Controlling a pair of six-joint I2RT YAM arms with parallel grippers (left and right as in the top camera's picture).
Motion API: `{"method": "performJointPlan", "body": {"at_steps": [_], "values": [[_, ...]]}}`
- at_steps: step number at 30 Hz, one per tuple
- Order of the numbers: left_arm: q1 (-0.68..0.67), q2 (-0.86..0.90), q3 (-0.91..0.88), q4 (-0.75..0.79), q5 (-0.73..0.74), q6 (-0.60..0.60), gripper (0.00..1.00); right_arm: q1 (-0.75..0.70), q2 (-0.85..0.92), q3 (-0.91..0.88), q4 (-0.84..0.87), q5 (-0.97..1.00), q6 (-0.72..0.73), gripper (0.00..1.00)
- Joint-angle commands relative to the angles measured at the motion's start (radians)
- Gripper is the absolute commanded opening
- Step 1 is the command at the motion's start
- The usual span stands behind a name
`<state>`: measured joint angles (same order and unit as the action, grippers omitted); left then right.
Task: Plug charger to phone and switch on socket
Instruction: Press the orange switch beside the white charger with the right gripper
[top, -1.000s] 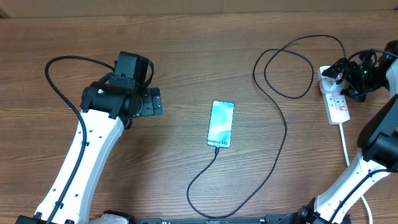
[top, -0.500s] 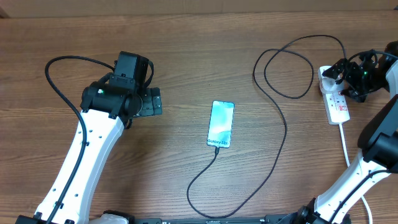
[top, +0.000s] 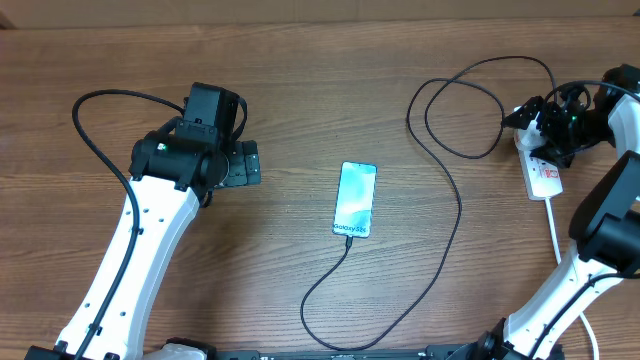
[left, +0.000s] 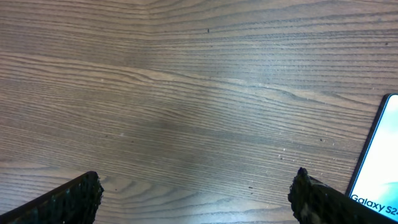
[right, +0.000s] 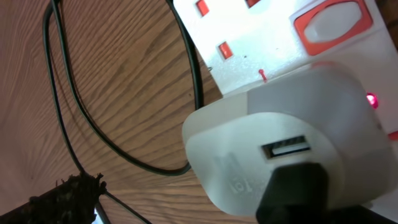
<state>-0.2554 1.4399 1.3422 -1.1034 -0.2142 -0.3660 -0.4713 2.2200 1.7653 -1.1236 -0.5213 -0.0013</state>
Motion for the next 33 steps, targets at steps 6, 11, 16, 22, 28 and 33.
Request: {"method": "performJointPlan", "body": {"at_steps": [6, 11, 16, 22, 28, 33], "values": [[-0.005, -0.009, 0.003, 0.001, -0.013, 0.004, 1.0, 0.012, 0.032, -0.043, 0.014, -0.012, 0.0, 1.0], [-0.005, -0.009, 0.003, 0.001, -0.013, 0.004, 1.0, 0.011, 0.03, -0.042, 0.011, -0.013, 0.005, 1.0], [-0.005, -0.009, 0.003, 0.001, -0.013, 0.004, 1.0, 0.011, 0.018, 0.005, -0.01, -0.015, 0.008, 1.0], [-0.005, -0.009, 0.003, 0.001, -0.013, 0.004, 1.0, 0.003, -0.014, 0.101, -0.082, 0.079, 0.085, 1.0], [-0.005, -0.009, 0.003, 0.001, -0.013, 0.004, 1.0, -0.003, -0.055, 0.178, -0.181, 0.168, 0.137, 1.0], [-0.005, -0.009, 0.003, 0.001, -0.013, 0.004, 1.0, -0.003, -0.099, 0.209, -0.243, 0.229, 0.19, 1.0]]}}
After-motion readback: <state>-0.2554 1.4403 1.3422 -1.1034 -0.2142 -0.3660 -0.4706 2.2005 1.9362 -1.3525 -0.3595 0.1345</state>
